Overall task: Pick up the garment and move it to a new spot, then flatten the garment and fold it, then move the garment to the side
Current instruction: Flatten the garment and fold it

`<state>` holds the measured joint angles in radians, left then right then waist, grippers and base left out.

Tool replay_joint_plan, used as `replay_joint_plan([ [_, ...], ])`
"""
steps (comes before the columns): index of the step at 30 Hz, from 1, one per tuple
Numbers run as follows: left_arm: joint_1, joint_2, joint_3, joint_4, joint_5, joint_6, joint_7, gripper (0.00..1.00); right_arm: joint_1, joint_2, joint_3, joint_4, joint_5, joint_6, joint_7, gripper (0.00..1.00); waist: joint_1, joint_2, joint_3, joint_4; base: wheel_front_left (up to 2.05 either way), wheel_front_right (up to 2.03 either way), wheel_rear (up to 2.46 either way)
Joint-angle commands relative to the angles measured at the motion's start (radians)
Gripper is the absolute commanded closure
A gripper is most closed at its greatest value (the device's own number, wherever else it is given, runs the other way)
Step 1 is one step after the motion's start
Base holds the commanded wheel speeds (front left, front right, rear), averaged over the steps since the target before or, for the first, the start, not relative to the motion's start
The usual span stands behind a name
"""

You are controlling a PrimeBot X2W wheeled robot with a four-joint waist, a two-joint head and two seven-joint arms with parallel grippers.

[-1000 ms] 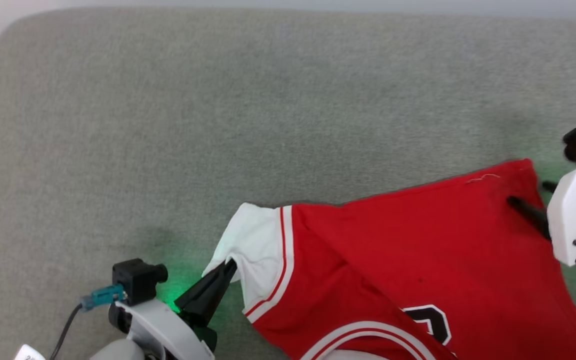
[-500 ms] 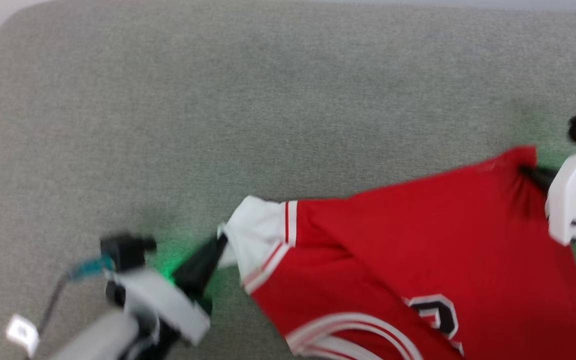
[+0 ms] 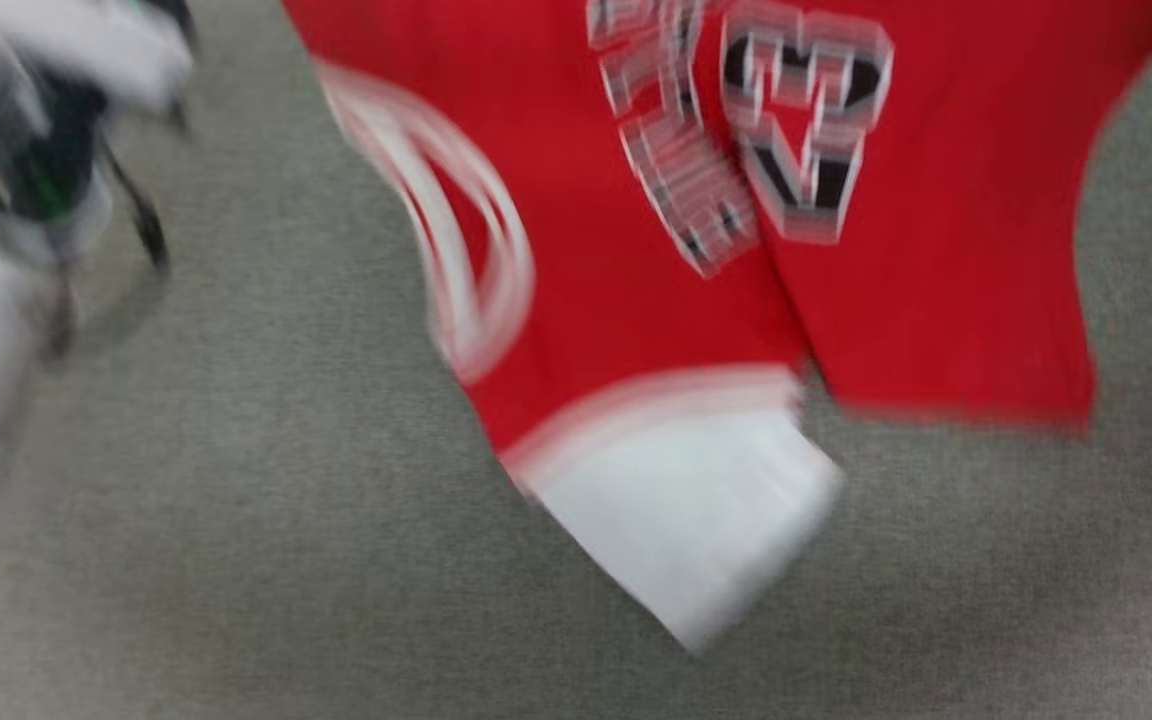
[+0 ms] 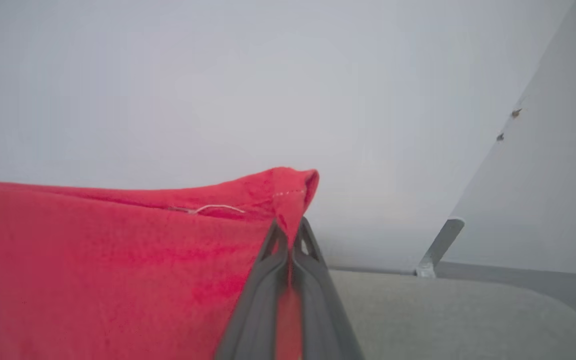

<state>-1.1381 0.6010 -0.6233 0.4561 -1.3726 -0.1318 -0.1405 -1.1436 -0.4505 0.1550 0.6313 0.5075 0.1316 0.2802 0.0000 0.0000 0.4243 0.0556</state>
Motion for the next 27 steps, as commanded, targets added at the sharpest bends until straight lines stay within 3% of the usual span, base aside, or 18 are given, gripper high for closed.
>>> replay_joint_plan([
  [1,-0.114,-0.01,0.018,0.068,0.015,0.003,-0.004,1.0,-0.09,0.012,-0.053,0.047,-0.04,-0.002,-0.041,1.0,0.0,0.0,0.037,-0.032,0.0,0.0,0.0],
  [8,-0.44,-0.056,0.046,0.255,0.049,0.003,-0.058,1.0,-0.352,0.087,-0.176,0.196,-0.143,-0.003,-0.183,1.0,0.0,0.0,0.052,-0.05,0.0,0.0,0.0],
  [12,-0.486,-0.075,0.082,0.245,-0.031,0.003,-0.079,1.0,-0.42,0.11,-0.206,0.277,-0.187,-0.003,-0.248,1.0,0.0,0.0,0.048,-0.053,0.0,0.0,0.0],
  [20,-0.255,-0.059,0.023,0.097,-0.119,0.003,-0.065,1.0,-0.324,0.132,-0.116,0.357,-0.17,-0.002,-0.261,1.0,0.0,0.0,0.049,-0.043,0.0,0.0,0.0],
  [27,0.122,-0.018,-0.048,-0.133,-0.172,0.002,-0.091,1.0,-0.047,0.098,0.046,0.265,-0.026,-0.002,-0.25,1.0,0.0,0.0,0.025,-0.04,0.0,0.0,0.0],
])
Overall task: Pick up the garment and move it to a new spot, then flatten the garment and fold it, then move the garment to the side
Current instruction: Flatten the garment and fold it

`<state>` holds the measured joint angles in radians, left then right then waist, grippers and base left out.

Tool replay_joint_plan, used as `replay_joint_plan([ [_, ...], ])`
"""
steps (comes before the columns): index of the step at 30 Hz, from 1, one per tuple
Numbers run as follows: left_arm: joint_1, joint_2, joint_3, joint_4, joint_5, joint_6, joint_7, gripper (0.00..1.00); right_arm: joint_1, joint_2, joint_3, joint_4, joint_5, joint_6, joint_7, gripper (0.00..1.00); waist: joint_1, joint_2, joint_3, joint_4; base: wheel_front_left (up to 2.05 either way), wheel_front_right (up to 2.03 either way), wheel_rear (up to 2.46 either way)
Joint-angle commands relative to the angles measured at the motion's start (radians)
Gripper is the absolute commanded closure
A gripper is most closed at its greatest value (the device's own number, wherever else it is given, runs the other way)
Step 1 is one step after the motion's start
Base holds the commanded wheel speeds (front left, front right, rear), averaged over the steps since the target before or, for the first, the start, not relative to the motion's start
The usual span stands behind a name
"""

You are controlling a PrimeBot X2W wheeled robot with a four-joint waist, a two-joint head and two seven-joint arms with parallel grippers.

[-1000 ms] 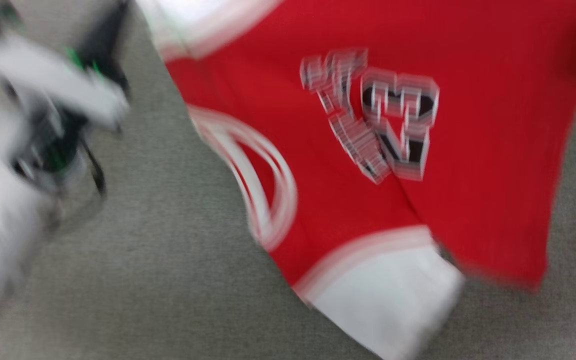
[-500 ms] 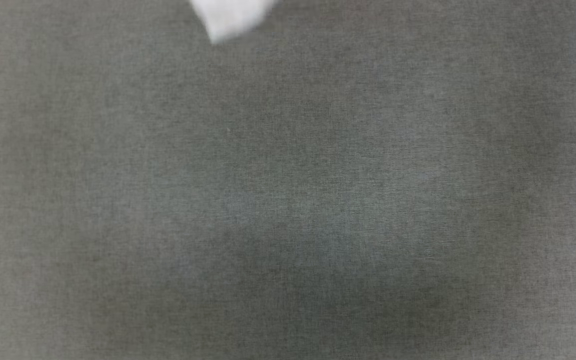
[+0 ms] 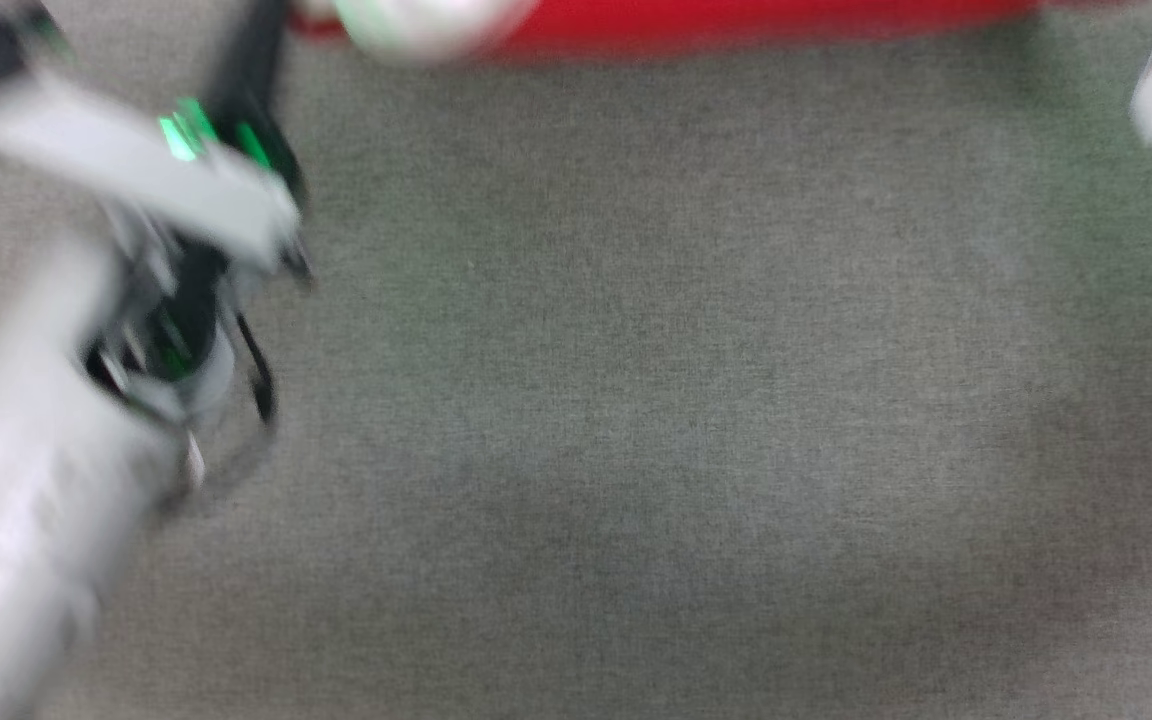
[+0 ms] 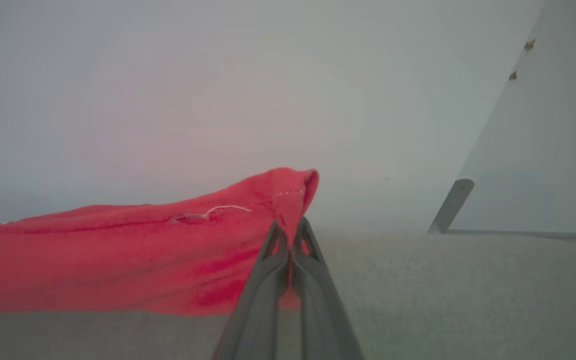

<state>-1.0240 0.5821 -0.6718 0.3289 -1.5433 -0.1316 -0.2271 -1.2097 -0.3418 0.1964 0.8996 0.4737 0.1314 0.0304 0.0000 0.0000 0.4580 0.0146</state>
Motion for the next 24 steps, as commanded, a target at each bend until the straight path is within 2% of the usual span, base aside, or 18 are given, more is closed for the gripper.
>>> replay_joint_plan([
  [1,0.059,0.008,-0.009,-0.037,0.004,0.002,-0.011,1.0,0.063,-0.021,0.026,-0.03,0.036,-0.001,0.007,1.0,0.0,0.0,-0.016,0.001,0.0,0.0,0.0],
  [6,0.278,0.021,-0.055,-0.182,0.038,0.002,-0.033,1.0,0.3,-0.089,0.089,-0.194,0.19,-0.001,0.075,1.0,0.0,0.0,-0.056,0.007,0.0,0.0,0.0],
  [10,0.438,0.049,-0.084,-0.265,0.089,0.002,-0.037,1.0,0.486,-0.145,0.094,-0.348,0.28,-0.001,0.136,1.0,0.0,0.0,-0.094,0.007,0.0,0.0,0.0],
  [17,0.668,0.077,-0.048,-0.36,0.161,0.002,-0.036,1.0,0.785,-0.198,0.007,-0.612,0.359,-0.001,0.242,1.0,0.0,0.0,-0.149,0.007,0.0,0.0,0.0],
  [24,0.842,0.123,-0.029,-0.477,0.208,0.002,-0.036,1.0,1.076,-0.193,-0.131,-0.859,0.366,-0.001,0.393,1.0,0.0,0.0,-0.176,0.017,0.0,0.0,0.0],
])
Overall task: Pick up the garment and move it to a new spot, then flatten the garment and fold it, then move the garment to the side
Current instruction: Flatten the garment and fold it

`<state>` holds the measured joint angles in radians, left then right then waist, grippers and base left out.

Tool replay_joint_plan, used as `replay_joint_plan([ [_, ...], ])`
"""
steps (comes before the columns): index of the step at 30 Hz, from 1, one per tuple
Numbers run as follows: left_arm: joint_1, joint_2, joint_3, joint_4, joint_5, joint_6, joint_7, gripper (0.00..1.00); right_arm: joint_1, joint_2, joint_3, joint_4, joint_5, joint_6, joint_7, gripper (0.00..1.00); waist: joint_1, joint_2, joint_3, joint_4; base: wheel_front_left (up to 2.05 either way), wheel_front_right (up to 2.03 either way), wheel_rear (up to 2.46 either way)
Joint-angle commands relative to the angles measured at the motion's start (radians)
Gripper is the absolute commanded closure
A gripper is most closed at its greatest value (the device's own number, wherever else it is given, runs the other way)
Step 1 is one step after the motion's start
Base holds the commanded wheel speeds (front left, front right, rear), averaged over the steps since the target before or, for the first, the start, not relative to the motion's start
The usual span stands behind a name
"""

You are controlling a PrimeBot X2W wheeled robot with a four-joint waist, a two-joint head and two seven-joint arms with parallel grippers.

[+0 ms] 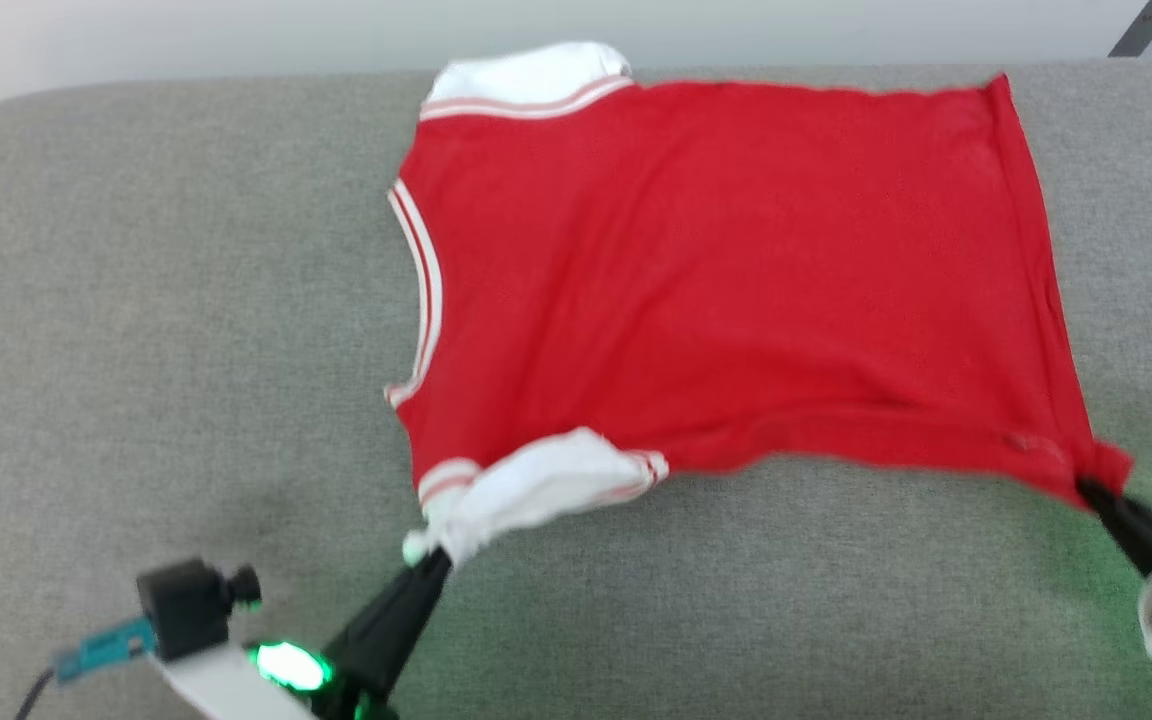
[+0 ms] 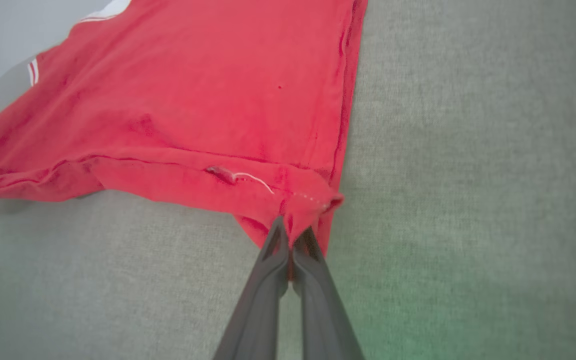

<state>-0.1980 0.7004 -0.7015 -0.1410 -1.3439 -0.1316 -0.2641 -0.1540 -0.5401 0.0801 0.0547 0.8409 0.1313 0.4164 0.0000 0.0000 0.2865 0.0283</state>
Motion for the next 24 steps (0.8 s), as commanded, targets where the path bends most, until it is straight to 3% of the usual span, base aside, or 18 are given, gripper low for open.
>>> replay_joint_plan([
  [1,0.037,0.015,0.001,-0.022,0.013,0.002,0.001,1.0,0.058,0.009,-0.036,-0.046,-0.006,-0.001,0.028,1.0,0.0,0.0,-0.006,0.004,0.0,0.0,0.0],
  [7,0.166,0.067,0.023,-0.143,0.017,0.002,0.001,1.0,0.243,0.074,-0.17,-0.242,-0.033,-0.001,0.137,1.0,0.0,0.0,-0.001,-0.002,0.0,0.0,0.0],
  [12,0.231,0.096,0.072,-0.222,0.04,0.002,0.001,1.0,0.307,0.128,-0.233,-0.353,-0.058,-0.001,0.209,1.0,0.0,0.0,0.014,-0.01,0.0,0.0,0.0],
  [17,0.151,0.102,0.066,-0.234,0.065,0.002,0.015,1.0,0.252,0.155,-0.245,-0.37,-0.073,-0.001,0.244,1.0,0.0,0.0,0.016,-0.01,0.0,0.0,0.0],
  [24,-0.084,0.074,0.05,-0.149,0.043,0.002,0.069,1.0,0.055,0.149,-0.207,-0.259,-0.09,-0.001,0.255,1.0,0.0,0.0,0.019,-0.024,0.0,0.0,0.0],
])
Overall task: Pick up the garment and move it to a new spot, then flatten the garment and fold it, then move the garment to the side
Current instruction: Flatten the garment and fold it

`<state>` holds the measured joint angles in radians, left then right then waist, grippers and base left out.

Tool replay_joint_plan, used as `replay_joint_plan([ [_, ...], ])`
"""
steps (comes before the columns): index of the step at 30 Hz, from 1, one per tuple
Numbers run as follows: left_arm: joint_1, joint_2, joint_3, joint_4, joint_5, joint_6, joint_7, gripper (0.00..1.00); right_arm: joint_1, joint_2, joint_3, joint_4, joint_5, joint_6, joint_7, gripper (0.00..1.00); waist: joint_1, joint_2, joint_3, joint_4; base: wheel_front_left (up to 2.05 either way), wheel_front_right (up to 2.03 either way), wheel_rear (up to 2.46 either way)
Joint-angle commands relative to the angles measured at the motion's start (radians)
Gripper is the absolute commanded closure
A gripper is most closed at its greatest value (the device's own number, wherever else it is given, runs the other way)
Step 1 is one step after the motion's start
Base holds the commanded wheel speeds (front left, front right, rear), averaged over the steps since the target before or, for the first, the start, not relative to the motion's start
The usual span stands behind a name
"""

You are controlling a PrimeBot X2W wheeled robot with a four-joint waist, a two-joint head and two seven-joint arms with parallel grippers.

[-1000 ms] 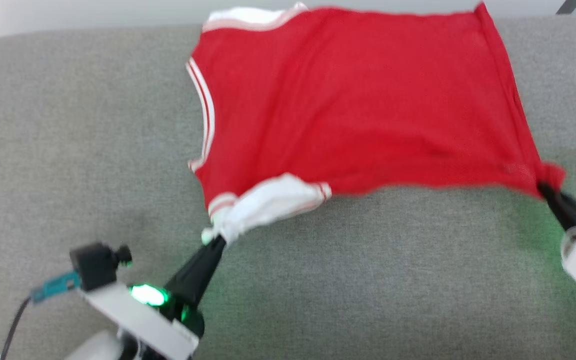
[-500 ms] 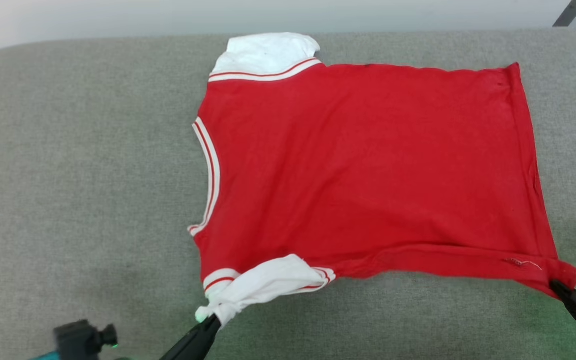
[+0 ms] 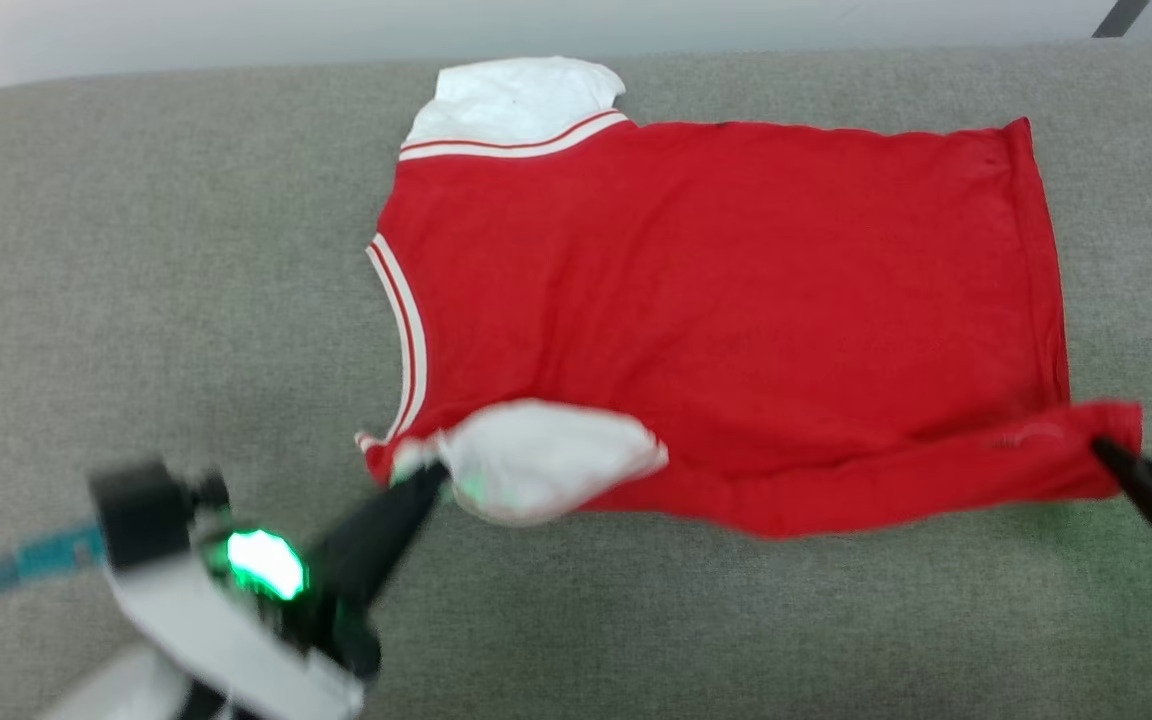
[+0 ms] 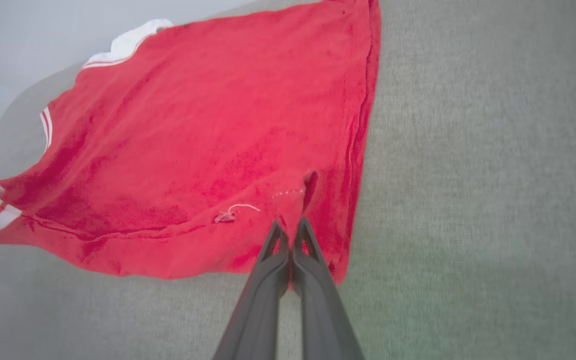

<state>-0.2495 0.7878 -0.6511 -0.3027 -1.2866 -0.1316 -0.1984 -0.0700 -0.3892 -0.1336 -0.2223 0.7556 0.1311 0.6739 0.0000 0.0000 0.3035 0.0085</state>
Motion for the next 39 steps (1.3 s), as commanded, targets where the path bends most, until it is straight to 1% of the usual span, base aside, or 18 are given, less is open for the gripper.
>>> replay_joint_plan([
  [1,-0.073,-0.023,0.002,0.037,-0.03,0.002,0.011,1.0,-0.058,-0.005,0.011,0.042,-0.008,-0.001,-0.006,1.0,0.0,0.0,0.005,-0.004,0.0,0.0,0.0],
  [4,-0.188,-0.039,-0.017,0.124,-0.061,0.002,0.046,1.0,-0.145,-0.017,0.038,0.112,-0.016,-0.001,-0.018,1.0,0.0,0.0,0.015,-0.007,0.0,0.0,0.0],
  [7,-0.294,-0.07,-0.026,0.219,-0.094,0.002,0.06,1.0,-0.212,-0.021,0.066,0.18,-0.025,-0.001,-0.042,1.0,0.0,0.0,0.028,-0.013,0.0,0.0,0.0],
  [9,-0.348,-0.084,-0.027,0.294,-0.109,0.002,0.057,1.0,-0.253,-0.022,0.077,0.224,-0.026,-0.001,-0.062,1.0,0.0,0.0,0.037,-0.017,0.0,0.0,0.0],
  [13,-0.442,-0.114,-0.039,0.451,-0.099,0.002,0.035,1.0,-0.323,-0.022,0.096,0.306,-0.031,-0.001,-0.109,1.0,0.0,0.0,0.056,-0.028,0.0,0.0,0.0],
  [16,-0.484,-0.126,-0.06,0.566,-0.09,0.002,0.029,1.0,-0.366,-0.014,0.121,0.364,-0.031,-0.001,-0.14,1.0,0.0,0.0,0.067,-0.036,0.0,0.0,0.0],
  [20,-0.528,-0.15,-0.117,0.686,-0.057,0.002,0.032,1.0,-0.412,-0.016,0.177,0.427,-0.034,-0.001,-0.172,1.0,0.0,0.0,0.081,-0.046,0.0,0.0,0.0],
  [31,-0.588,-0.17,-0.247,0.849,-0.019,0.002,0.012,1.0,-0.494,-0.033,0.289,0.569,-0.022,-0.001,-0.273,1.0,0.0,0.0,0.093,-0.053,0.0,0.0,0.0],
  [32,-0.596,-0.167,-0.26,0.855,-0.011,0.002,0.007,0.86,-0.496,-0.037,0.3,0.576,-0.024,-0.001,-0.286,0.95,0.0,0.0,0.088,-0.052,0.0,0.0,0.0],
  [33,-0.605,-0.162,-0.274,0.859,-0.002,0.002,0.003,0.55,-0.495,-0.042,0.31,0.583,-0.028,-0.001,-0.3,0.62,0.0,0.0,0.08,-0.05,0.0,0.0,0.0],
  [34,-0.614,-0.155,-0.29,0.862,0.011,0.002,0.0,0.0,-0.49,-0.048,0.319,0.589,-0.03,-0.001,-0.313,0.29,0.0,0.0,0.07,-0.047,0.0,0.0,0.0],
  [35,-0.623,-0.147,-0.304,0.867,0.024,0.002,-0.005,0.0,-0.482,-0.054,0.324,0.593,-0.032,-0.001,-0.328,0.0,0.0,0.0,0.059,-0.045,0.0,0.0,0.0],
  [39,-0.663,-0.104,-0.371,0.866,0.077,0.002,0.01,0.0,-0.448,-0.074,0.337,0.592,-0.025,-0.001,-0.375,0.0,0.0,0.0,0.004,-0.032,0.0,0.0,0.0],
])
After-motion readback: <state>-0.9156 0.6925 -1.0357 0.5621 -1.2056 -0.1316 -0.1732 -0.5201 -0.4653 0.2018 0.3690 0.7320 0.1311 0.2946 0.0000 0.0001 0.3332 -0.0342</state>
